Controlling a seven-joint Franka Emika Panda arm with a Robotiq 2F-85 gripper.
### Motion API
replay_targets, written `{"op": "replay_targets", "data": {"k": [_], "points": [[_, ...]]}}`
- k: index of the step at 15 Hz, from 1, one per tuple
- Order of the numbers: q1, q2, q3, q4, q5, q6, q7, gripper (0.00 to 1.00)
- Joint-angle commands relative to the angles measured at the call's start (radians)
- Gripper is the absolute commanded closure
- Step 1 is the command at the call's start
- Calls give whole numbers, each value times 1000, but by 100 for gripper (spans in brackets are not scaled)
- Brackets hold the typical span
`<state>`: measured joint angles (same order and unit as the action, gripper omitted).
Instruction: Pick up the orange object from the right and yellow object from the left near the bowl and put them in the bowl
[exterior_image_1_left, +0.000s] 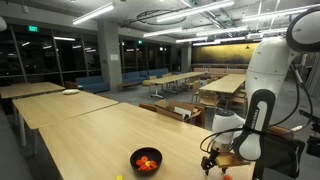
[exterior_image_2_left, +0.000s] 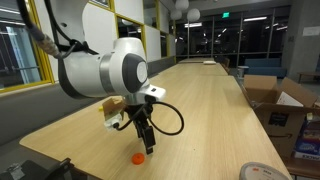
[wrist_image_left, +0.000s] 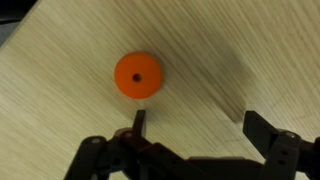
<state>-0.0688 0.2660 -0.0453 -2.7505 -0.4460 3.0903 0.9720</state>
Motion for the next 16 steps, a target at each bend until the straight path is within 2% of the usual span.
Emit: {"op": "replay_targets", "data": {"k": [1,7,9,16], "points": [[29,-4,-22,0,-109,7,132,0],[-2,-1,-51,0,-380,7,344,0],[-9,-9,-74,-1,-485,-30,399,0],[-59,11,-144,-1,-936,-78,589,0]]}}
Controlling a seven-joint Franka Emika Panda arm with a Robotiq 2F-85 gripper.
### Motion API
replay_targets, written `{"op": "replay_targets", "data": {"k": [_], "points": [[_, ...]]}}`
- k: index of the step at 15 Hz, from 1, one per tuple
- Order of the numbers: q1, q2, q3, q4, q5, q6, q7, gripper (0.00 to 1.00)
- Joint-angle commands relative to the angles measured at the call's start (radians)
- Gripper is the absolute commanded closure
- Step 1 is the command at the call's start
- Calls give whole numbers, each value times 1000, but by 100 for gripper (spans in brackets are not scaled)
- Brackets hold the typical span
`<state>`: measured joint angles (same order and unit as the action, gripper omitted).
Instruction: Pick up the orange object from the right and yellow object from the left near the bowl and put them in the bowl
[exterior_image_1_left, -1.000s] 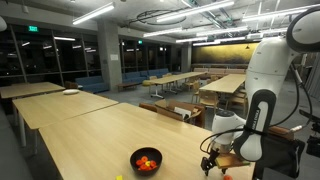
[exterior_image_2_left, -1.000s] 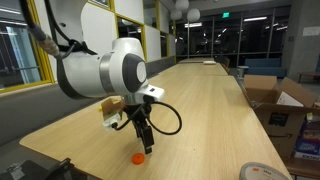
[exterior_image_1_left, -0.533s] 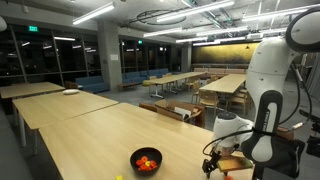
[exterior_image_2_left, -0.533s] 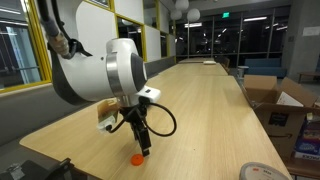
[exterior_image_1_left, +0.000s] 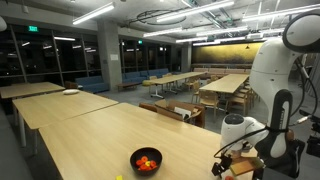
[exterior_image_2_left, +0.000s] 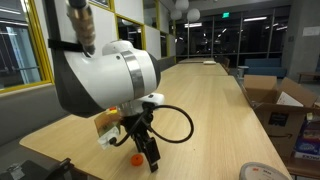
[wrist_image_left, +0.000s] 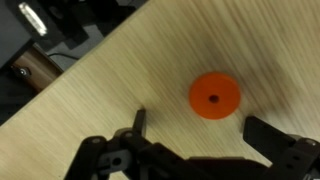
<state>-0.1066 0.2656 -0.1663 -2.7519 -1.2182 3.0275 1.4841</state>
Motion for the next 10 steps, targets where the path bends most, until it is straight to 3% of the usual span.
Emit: {"op": "replay_targets", "data": {"k": [1,10], "points": [[-25,10,-30,-1,-230,-13,104,0],[-80,-65,-92,8,-873,138,469,0]]}}
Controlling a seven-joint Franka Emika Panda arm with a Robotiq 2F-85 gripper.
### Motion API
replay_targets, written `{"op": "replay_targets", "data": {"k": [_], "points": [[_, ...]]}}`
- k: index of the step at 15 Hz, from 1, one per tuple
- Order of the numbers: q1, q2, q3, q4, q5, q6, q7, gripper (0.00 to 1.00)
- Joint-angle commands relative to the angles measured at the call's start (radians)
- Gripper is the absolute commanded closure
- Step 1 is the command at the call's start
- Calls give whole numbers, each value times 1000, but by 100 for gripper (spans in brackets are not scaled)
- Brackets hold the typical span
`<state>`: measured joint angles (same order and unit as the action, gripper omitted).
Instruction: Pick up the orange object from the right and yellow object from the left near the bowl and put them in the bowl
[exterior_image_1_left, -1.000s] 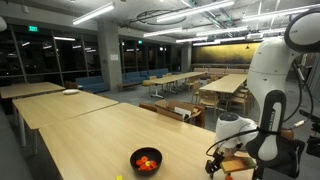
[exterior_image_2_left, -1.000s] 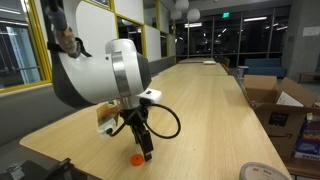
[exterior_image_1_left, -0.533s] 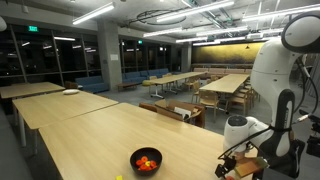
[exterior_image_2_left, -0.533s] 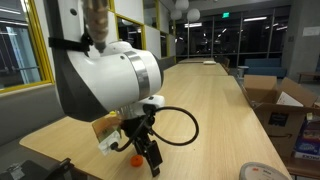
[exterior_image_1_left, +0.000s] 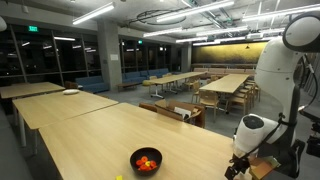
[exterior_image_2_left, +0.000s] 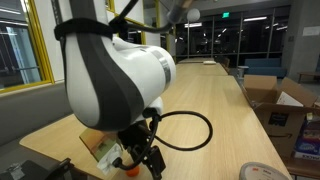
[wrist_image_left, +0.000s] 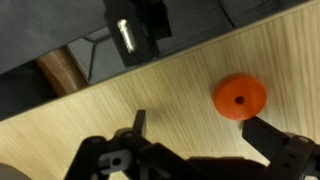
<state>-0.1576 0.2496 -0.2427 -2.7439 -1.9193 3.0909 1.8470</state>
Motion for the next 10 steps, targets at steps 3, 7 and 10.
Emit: {"op": "replay_targets", "data": {"k": [3,7,10], "points": [[-78,-103,-5,-6,-330,197,212,0],[-103,-145,25,0,-445,295,297,0],[-76,-133,34,2,-495,272,331,0]]}}
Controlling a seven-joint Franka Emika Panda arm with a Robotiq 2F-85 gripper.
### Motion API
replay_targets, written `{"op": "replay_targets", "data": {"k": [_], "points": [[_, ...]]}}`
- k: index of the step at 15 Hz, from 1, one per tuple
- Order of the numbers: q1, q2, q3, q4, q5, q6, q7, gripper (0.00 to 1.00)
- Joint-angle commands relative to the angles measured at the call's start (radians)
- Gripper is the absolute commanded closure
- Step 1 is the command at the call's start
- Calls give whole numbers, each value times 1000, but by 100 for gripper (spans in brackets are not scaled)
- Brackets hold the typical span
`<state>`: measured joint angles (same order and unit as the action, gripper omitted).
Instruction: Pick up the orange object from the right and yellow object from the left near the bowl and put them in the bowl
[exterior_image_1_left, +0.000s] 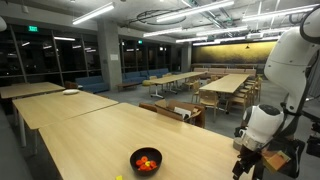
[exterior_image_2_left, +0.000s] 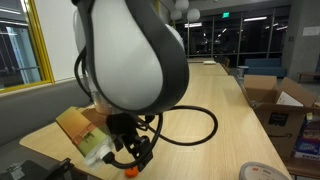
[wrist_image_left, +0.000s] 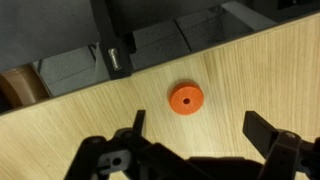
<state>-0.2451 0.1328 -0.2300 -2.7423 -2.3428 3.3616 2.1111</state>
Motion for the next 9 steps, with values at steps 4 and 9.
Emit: {"op": "replay_targets", "data": {"k": [4,9], "points": [[74,44,16,-8,-124,-89,107,0],[113,53,22,-13,-109,-105,99,0]]}}
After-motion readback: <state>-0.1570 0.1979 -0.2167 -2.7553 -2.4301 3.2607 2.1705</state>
